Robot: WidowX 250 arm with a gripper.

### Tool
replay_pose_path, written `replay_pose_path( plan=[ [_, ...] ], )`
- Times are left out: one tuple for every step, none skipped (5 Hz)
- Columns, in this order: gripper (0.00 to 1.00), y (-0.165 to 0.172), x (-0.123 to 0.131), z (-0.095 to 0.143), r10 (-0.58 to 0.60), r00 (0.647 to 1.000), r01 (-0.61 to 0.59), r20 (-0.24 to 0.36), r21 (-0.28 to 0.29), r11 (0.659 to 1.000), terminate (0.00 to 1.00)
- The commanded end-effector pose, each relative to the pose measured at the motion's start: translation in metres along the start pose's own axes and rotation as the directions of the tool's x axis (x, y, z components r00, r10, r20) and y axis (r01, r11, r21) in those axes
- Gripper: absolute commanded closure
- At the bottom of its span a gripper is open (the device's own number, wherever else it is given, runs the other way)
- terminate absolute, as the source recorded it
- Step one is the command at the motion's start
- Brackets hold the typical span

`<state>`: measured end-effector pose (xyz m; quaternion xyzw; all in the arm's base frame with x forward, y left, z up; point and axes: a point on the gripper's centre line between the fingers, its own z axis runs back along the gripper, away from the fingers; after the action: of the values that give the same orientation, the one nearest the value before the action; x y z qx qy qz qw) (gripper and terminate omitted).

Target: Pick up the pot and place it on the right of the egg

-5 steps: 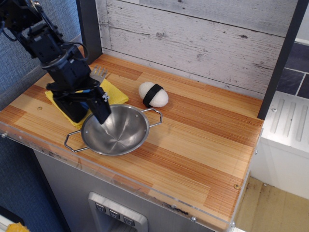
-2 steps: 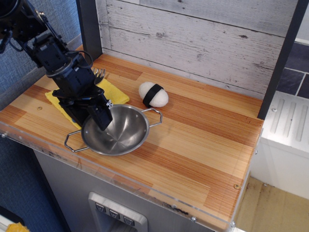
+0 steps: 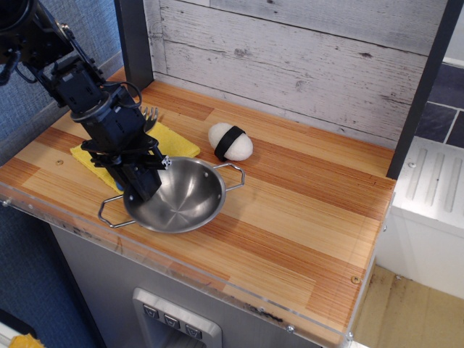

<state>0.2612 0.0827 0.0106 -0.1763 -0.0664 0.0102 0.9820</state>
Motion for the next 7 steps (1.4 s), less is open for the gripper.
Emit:
replay_pose_path(
  plan=[
    [1.00,-0.006,0.005,0.012,-0.020,0.999,0.020,0.032,0.013,1.000,0.00],
    [1.00,-0.007,0.008,0.019,-0.010,0.998,0.010,0.058,0.006,1.000,0.00],
    [1.00,-0.013,0.014,0.030,-0.013,0.995,0.013,0.098,0.008,1.000,0.00],
    [1.00,-0.026,0.030,0.040,-0.009,0.986,0.010,0.168,-0.005,1.000,0.00],
    [1.00,-0.047,0.046,0.043,-0.031,0.981,0.035,0.193,-0.017,0.999,0.00],
    [1.00,-0.073,0.070,0.041,-0.044,0.971,0.060,0.234,-0.061,0.996,0.00],
    [1.00,-0.100,0.090,0.033,-0.077,0.965,0.099,0.251,-0.076,0.992,0.00]
  ],
)
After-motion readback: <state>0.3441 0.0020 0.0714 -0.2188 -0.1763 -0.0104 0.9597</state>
